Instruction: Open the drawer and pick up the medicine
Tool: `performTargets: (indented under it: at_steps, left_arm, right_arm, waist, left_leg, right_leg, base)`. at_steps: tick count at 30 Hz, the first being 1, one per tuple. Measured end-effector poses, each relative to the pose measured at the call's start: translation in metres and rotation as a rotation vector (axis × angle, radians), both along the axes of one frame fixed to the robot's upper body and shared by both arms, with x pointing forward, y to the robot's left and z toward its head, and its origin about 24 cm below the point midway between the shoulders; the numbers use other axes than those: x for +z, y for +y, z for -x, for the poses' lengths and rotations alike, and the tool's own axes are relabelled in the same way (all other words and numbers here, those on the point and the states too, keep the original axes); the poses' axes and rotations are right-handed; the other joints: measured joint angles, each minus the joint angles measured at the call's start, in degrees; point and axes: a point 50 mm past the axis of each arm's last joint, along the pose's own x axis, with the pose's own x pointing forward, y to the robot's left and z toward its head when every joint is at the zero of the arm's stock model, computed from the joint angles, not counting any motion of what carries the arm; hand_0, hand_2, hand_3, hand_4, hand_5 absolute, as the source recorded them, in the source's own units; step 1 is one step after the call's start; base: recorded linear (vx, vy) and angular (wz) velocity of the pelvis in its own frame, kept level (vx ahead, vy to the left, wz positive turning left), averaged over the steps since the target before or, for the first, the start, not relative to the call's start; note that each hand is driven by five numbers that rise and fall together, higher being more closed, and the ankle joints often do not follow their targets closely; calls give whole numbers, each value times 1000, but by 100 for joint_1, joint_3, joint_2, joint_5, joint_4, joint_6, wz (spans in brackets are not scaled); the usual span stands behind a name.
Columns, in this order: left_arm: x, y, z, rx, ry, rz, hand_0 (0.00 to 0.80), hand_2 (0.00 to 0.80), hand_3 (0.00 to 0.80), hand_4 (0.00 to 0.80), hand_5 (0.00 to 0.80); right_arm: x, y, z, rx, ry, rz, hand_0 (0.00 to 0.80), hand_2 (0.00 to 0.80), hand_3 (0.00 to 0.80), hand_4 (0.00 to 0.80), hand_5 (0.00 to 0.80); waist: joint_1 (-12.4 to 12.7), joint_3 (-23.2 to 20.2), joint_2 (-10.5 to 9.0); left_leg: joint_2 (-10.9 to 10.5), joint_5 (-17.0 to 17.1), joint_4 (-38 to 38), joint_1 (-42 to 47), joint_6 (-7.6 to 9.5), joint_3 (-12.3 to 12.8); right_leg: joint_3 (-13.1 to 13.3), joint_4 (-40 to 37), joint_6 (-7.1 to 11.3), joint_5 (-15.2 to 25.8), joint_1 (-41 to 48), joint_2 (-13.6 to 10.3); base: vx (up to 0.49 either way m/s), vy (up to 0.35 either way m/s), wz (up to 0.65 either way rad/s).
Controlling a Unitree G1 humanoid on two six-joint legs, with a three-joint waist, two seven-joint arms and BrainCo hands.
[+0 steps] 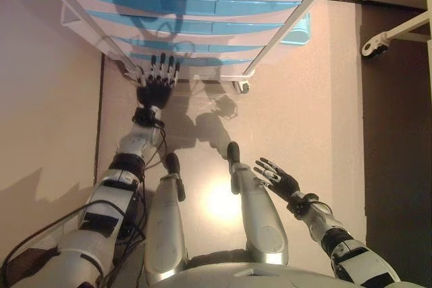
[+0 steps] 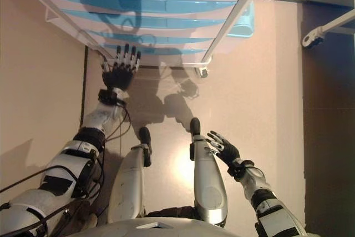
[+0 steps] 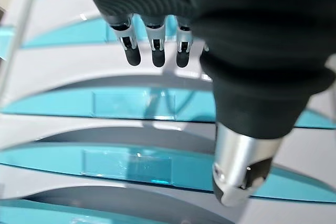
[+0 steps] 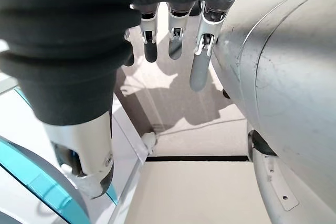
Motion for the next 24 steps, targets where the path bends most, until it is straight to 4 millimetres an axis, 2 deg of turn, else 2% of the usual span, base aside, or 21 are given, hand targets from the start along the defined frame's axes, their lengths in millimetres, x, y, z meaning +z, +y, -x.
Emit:
performTargets:
  at_steps: [3, 17, 23, 24]
  left_arm:
    - [16, -4, -7, 8, -6, -5, 0, 0, 0, 0, 0]
    - [30, 5, -12, 70, 19, 7, 0, 0, 0, 0, 0]
    - [40, 6, -12, 71, -29, -39, 0, 0, 0, 0, 0]
    - [40, 6, -12, 68, -33, -43, 147, 147, 147, 147, 147]
  right_arm:
    - [0, -1, 0, 10, -3, 10, 0, 0, 0, 0, 0]
    - [0, 1, 1, -5, -7, -27, 0, 0, 0, 0, 0]
    - [1, 2, 1, -6, -15, -51, 0, 0, 0, 0, 0]
    - [1, 2, 2, -9, -15, -53, 0, 0, 0, 0, 0]
  waist:
    - [-79, 0, -3]
    - [-229, 8, -20]
    - [-208, 38, -80]
    - [-201, 38, -80]
  left_leg:
    - [6, -3, -23, 3, -7, 5]
    - [13, -41, -31, -70, -39, 45]
    - [14, 4, -39, -110, 23, 94]
    - [12, 4, -44, -110, 23, 95]
  right_leg:
    - [8, -28, -1, 4, 5, 6]
    - [38, -139, 29, 39, -31, 7]
    - [54, -204, 14, 115, -72, 3]
    - [54, -222, 17, 122, -65, 1]
  base:
    - [32, -31, -2]
    - [13, -14, 0]
    - [0, -14, -2]
    - [0, 0, 0]
